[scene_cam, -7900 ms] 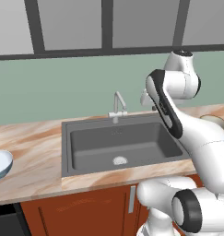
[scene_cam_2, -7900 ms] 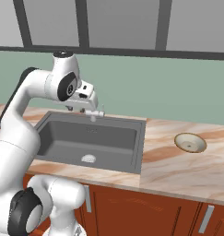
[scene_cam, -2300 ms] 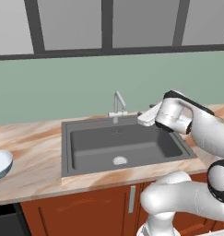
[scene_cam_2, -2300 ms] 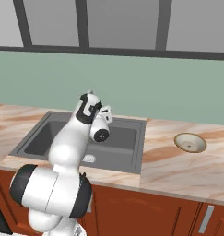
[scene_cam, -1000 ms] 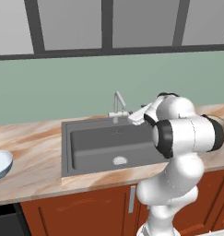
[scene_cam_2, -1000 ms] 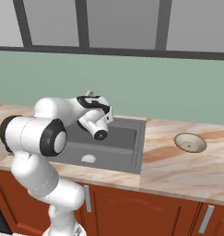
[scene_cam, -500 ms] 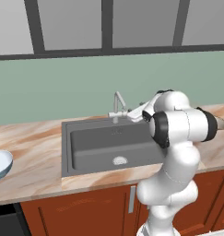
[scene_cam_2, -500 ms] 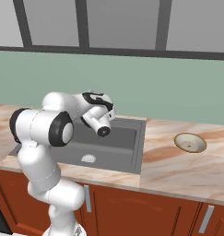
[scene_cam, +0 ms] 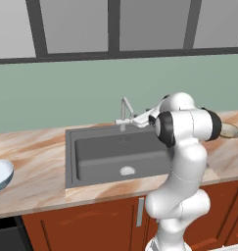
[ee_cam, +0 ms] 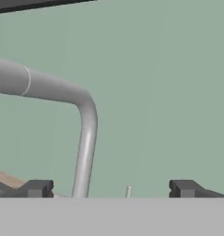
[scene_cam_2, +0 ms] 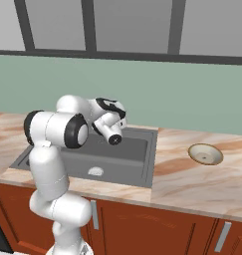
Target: Rinse each bowl for a few seconds and place them down in the sink or on the counter.
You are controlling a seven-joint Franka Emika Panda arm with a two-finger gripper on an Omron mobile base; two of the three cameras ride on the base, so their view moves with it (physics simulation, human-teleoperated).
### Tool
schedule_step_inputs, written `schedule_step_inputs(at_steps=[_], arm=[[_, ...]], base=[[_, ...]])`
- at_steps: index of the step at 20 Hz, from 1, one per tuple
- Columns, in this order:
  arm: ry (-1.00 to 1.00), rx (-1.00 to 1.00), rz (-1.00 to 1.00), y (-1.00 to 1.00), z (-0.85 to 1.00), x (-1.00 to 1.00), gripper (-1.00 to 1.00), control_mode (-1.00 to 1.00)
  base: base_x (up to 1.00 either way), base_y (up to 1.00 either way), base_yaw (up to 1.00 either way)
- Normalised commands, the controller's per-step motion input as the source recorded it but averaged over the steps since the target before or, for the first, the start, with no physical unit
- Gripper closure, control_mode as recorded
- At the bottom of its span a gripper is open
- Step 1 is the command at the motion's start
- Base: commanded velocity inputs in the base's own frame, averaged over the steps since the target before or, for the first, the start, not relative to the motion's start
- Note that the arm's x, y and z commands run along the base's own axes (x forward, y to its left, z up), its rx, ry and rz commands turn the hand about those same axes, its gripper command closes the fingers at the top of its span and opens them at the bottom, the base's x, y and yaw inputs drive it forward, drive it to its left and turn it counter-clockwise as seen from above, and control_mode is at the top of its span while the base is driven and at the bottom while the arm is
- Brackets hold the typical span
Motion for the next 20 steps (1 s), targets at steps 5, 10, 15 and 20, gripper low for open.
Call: schedule_step_inputs(at_steps=[5,10,15,20], arm=[[0.03,0.06,0.00,-0.05,-0.25,0.35,-1.00,-1.00],[0.03,0.06,0.00,-0.10,-0.21,0.38,-1.00,-1.00],[0.02,0.06,0.00,-0.05,-0.21,0.39,-1.00,-1.00],[0.04,0.07,0.00,0.00,-0.26,0.37,-1.00,-1.00]], base=[[0.00,0.00,0.00],[0.00,0.00,0.00],[0.00,0.00,0.00],[0.00,0.00,0.00]])
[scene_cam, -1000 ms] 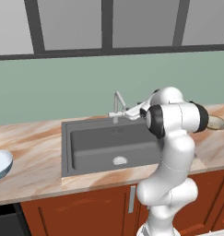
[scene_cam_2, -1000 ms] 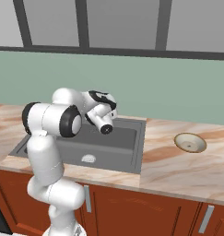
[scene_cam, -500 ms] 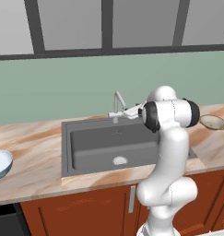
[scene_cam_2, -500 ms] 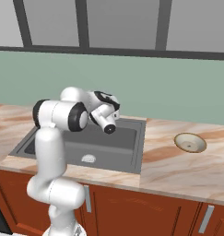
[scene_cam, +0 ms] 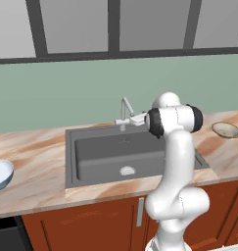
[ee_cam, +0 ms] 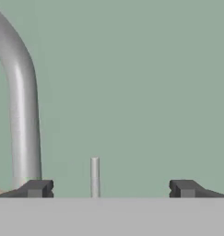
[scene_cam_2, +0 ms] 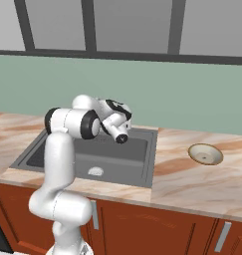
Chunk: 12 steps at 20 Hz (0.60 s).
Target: Rinse each bowl for a few seconds and place them down in the sink or on the counter.
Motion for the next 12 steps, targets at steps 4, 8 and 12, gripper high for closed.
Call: schedule_step_inputs(at_steps=[4,8,12], arm=[[0.03,0.07,0.00,0.00,-0.25,0.37,-1.00,-1.00],[0.01,0.06,0.00,0.00,-0.15,0.37,-1.00,-1.00],[0.00,0.04,0.00,0.00,-0.07,0.39,-1.00,-1.00]], base=[[0.00,0.00,0.00],[0.00,0.00,0.00],[0.00,0.00,0.00]])
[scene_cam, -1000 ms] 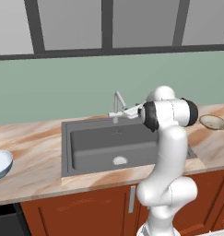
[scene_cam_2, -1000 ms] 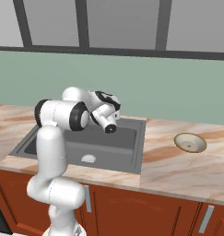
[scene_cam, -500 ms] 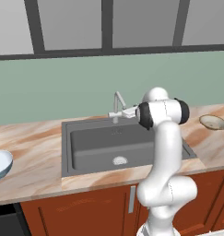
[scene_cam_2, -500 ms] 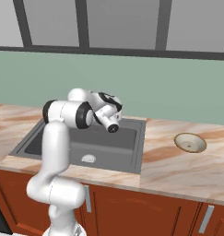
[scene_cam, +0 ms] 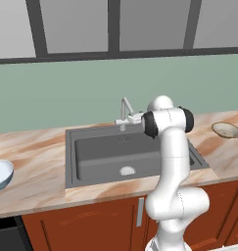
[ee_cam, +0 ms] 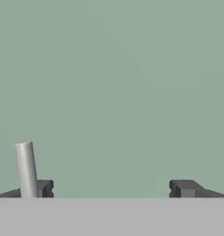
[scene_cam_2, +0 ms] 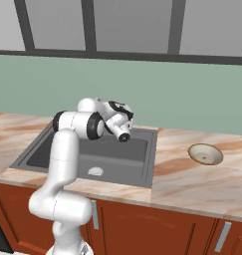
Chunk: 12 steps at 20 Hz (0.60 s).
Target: Rinse each bowl for a few seconds and place them down in the sink or on the counter.
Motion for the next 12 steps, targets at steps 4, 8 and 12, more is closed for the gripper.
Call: schedule_step_inputs(at_steps=[4,8,12], arm=[[0.00,0.04,0.00,0.00,-0.11,0.38,-1.00,-1.00],[0.00,0.03,-0.01,0.00,-0.14,0.30,-1.00,-1.00],[0.01,0.01,-0.02,-0.03,-0.14,0.26,-1.00,-1.00]], base=[[0.00,0.00,0.00],[0.00,0.00,0.00],[0.00,0.00,0.00]])
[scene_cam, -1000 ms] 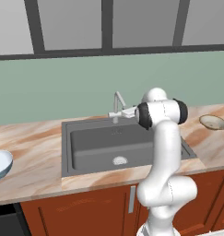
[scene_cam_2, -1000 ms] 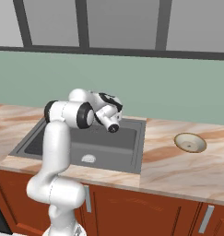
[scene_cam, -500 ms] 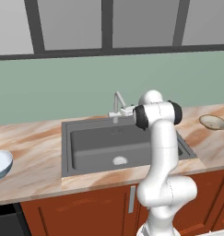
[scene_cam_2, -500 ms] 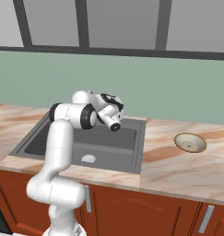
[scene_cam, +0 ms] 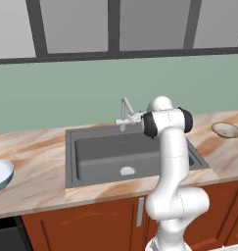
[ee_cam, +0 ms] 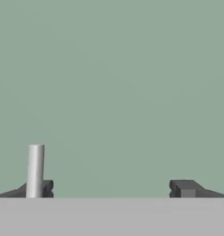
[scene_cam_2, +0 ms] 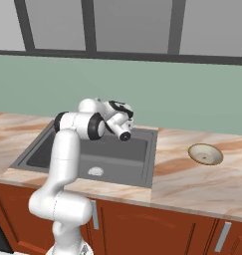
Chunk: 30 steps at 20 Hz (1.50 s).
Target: Rinse each bowl for a few seconds and place them down in the sink or on the counter.
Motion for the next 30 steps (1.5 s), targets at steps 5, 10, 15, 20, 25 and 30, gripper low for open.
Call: schedule_step_inputs(at_steps=[5,10,15,20,25,30], arm=[[0.00,0.01,-0.04,-0.12,-0.13,0.13,1.00,-1.00],[0.03,0.04,-0.06,-0.29,-0.13,0.00,1.00,-1.00],[0.07,0.06,-0.06,-0.43,-0.18,0.00,1.00,-1.00],[0.09,0.08,-0.06,-0.50,-0.20,0.00,1.00,-1.00],[0.09,0.08,-0.06,-0.50,-0.23,-0.03,1.00,-1.00],[0.09,0.08,-0.05,-0.47,-0.26,-0.11,1.00,-1.00]], base=[[0.00,0.00,0.00],[0.00,0.00,0.00],[0.00,0.00,0.00],[0.00,0.00,0.00],[0.00,0.00,0.00],[0.00,0.00,0.00]])
